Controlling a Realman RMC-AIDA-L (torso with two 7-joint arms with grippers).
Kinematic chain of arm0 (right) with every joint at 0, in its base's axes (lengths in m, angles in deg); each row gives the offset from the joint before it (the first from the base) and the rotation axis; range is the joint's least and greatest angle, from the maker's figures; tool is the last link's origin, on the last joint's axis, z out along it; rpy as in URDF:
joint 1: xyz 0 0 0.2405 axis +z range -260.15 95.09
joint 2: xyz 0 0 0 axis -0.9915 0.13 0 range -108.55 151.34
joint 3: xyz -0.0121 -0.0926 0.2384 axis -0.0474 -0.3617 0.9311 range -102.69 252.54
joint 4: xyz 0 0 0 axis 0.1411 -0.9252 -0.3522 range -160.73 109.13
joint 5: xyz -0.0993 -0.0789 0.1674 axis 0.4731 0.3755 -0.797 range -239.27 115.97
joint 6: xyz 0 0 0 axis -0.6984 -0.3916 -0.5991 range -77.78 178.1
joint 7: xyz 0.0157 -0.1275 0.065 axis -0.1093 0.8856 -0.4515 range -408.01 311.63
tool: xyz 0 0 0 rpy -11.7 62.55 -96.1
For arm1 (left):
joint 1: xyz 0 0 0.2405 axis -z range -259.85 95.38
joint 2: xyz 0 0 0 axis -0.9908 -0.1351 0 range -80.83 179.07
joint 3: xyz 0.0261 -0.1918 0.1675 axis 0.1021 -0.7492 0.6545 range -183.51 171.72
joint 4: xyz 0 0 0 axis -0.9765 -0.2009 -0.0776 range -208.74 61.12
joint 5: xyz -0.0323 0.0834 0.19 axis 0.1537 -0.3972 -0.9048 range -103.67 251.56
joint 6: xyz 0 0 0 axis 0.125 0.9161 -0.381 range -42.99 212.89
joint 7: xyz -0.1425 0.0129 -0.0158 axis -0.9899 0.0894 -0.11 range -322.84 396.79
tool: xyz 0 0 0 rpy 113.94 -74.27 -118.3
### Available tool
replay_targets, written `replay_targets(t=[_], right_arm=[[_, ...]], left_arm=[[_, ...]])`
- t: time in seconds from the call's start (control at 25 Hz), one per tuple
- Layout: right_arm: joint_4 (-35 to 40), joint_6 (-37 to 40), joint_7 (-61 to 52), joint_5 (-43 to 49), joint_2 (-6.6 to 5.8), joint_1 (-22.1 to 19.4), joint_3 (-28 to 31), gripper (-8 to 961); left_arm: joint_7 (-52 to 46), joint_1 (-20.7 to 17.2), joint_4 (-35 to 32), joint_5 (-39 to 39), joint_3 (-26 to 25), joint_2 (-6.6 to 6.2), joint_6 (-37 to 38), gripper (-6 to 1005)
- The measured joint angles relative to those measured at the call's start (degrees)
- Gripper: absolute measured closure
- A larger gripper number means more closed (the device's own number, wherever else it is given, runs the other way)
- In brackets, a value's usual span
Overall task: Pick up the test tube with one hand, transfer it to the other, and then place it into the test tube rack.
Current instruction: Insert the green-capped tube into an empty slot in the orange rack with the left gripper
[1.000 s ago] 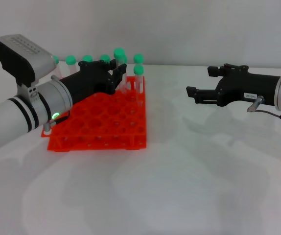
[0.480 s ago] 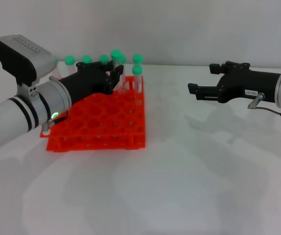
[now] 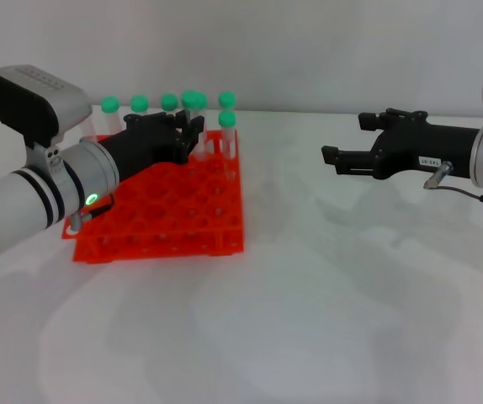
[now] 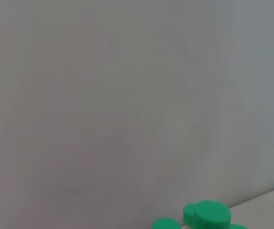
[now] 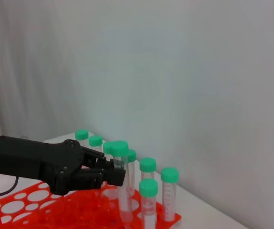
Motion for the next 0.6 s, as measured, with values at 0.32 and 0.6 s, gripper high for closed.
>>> replay_targets(t=[0.32, 0.6], right_arm=[[-0.1, 0.0, 0.0, 0.0, 0.0, 0.2, 0.0, 94], [-0.2, -0.1, 0.0, -0.1, 0.04, 0.2, -0.1, 94]], left_arm=[[0.3, 0.0, 0.1, 0.4, -0.2, 0.24, -1.5, 803], [0.1, 0.2, -0.2, 0.6, -0.4, 0.29, -2.7, 631]])
